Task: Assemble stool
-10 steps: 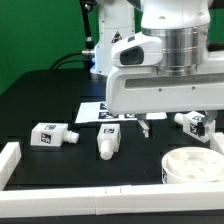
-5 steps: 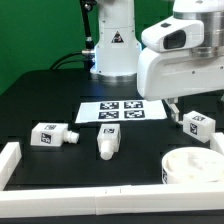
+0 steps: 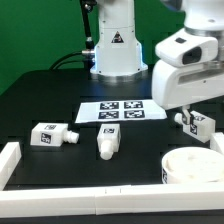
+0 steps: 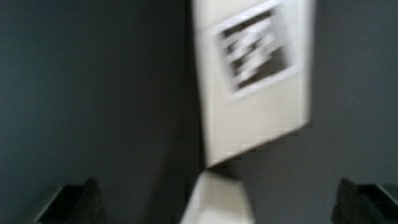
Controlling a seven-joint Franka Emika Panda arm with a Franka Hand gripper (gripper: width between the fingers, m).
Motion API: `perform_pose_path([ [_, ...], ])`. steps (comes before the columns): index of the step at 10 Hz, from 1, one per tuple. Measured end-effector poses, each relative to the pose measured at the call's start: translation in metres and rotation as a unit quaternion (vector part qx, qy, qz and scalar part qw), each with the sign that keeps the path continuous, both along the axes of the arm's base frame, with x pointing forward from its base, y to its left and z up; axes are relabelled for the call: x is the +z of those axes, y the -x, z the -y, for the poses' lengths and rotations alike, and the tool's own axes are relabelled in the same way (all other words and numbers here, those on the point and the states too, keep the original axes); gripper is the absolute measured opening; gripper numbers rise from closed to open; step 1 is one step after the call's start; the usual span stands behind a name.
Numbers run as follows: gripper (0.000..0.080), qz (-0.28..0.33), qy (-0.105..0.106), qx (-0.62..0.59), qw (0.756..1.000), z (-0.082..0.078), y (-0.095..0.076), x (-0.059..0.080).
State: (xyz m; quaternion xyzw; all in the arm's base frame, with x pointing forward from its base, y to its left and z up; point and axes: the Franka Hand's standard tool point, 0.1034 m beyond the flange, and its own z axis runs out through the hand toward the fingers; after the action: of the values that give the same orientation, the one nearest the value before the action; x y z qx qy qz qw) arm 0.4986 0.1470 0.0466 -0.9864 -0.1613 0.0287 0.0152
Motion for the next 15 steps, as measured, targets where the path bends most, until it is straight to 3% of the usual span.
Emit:
perform_pose_path([
  [1,0.0649,0.020,0.001,-0.002,1.000,-0.007,0.007,-0.005],
  [4,0.0649,0.016,0.002,0.003,1.000,-0.005,0.008,-0.007],
  [6,0.0649,0.012,0.005,0.005,1.000,0.012,0.021,-0.023],
  [9,0.0618,0.014,0.005,0.005,1.000,0.013,0.024,-0.026],
  [10,0.0438,0.014,0.005,0.005,1.000,0.013,0.024,-0.026],
  [11,0.0438,0.015,0.005,0.005,1.000,0.013,0.023,-0.026],
  [12,0.0320,0.017,0.005,-0.021,1.000,0.014,0.026,-0.026],
  [15,0.0320,0.038,0.001,-0.175,0.984,0.028,0.065,-0.026],
])
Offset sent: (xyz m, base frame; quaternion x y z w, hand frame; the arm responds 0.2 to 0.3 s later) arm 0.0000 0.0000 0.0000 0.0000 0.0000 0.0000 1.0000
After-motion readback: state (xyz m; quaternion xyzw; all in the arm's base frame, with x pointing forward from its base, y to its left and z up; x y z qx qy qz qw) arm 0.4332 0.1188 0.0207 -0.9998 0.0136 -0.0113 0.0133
